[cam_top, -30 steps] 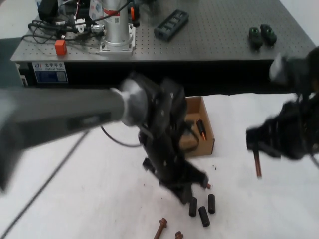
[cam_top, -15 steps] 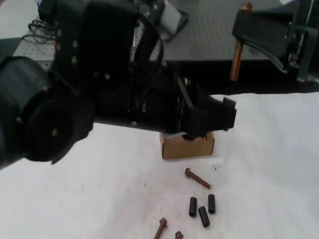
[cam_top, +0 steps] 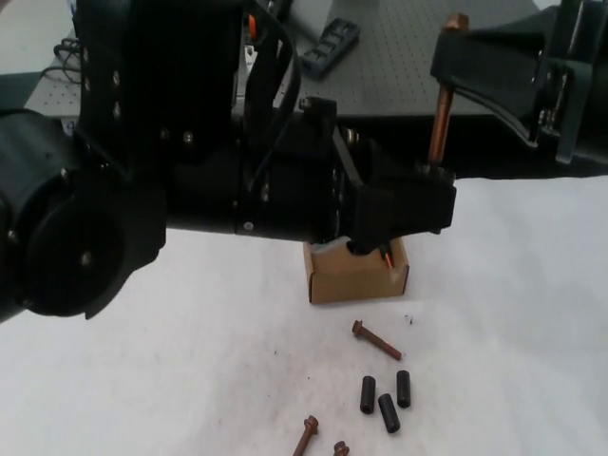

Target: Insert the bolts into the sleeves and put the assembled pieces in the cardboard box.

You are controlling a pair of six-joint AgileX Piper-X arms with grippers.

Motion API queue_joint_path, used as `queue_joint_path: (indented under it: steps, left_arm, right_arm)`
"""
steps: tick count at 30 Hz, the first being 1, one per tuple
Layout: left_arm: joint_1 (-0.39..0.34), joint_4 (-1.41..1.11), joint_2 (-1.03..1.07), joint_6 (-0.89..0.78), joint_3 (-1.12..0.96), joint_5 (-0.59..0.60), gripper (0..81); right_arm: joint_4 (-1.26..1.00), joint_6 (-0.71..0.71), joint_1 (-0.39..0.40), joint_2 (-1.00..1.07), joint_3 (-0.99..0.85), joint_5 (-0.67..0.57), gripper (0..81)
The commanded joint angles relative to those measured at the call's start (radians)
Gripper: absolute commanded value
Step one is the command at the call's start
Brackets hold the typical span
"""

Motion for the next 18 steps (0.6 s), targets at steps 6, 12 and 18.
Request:
queue_joint_path:
  steps: [6, 12, 18]
  left_arm:
    - [-0.001, -0.028, -0.029, -0.011, -0.004, -0.059, 0.6]
    - [-0.001, -0.028, -0.028, -0.014, -0.004, -0.076, 0.6]
    - [-0.001, -0.020, -0.028, -0.014, -0.004, -0.093, 0.6]
  right_arm:
    - [0.027, -0.012, -0.005, -0.002, -0.011, 0.008, 1.7]
    - [0.048, -0.012, -0.005, -0.002, -0.011, -0.038, 1.7]
    - [0.048, -0.012, -0.005, -0.002, -0.011, -0.080, 1.7]
